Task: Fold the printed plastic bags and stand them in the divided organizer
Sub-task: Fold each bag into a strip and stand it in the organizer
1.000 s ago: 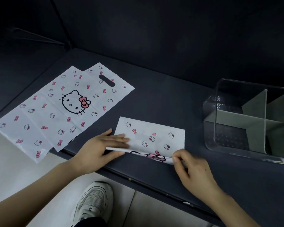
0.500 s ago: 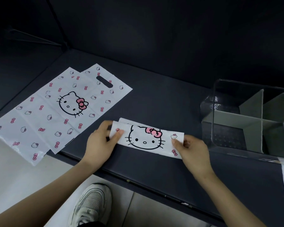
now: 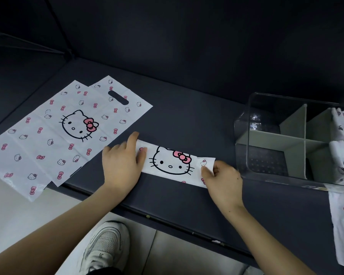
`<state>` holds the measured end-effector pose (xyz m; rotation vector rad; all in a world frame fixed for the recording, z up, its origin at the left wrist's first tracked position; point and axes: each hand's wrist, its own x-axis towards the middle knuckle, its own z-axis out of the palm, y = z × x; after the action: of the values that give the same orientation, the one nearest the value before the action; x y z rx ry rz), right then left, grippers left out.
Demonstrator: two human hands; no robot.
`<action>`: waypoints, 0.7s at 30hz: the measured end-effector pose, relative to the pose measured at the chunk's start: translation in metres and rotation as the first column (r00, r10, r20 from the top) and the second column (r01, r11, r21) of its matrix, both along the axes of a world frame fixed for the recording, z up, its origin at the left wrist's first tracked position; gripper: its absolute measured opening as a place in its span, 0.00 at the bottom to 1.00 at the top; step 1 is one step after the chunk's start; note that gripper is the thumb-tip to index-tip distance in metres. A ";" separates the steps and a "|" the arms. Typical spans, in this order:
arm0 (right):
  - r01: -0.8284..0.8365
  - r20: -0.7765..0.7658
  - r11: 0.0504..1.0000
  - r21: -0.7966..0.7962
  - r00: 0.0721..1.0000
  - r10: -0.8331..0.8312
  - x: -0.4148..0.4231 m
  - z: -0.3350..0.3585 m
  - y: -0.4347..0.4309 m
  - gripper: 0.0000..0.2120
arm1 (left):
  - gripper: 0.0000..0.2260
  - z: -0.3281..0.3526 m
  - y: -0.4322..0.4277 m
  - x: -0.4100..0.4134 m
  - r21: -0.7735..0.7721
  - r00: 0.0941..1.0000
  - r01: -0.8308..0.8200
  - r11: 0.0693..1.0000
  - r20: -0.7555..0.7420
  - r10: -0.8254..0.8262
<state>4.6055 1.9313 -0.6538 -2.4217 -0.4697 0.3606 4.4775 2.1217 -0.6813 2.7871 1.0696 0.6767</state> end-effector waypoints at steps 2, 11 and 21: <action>-0.015 0.002 1.000 -0.005 1.000 0.015 0.000 -0.001 0.001 0.13 | 0.15 -0.003 0.002 0.000 0.141 0.999 0.029 0.990 -0.034 -0.025; -0.014 0.001 1.000 -0.006 1.000 0.014 0.003 -0.006 0.001 0.13 | 0.27 -0.009 -0.031 0.004 -0.160 0.897 0.375 0.913 -0.186 -0.401; -0.288 0.543 0.905 -0.313 0.727 0.420 -0.012 -0.006 0.011 0.21 | 0.35 -0.009 -0.031 0.006 -0.220 0.866 0.337 0.916 -0.310 -0.393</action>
<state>4.5932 1.9426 -0.6602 -2.6144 -1.2527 -0.2469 4.4833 2.0906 -0.6901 2.9056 0.5591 0.0489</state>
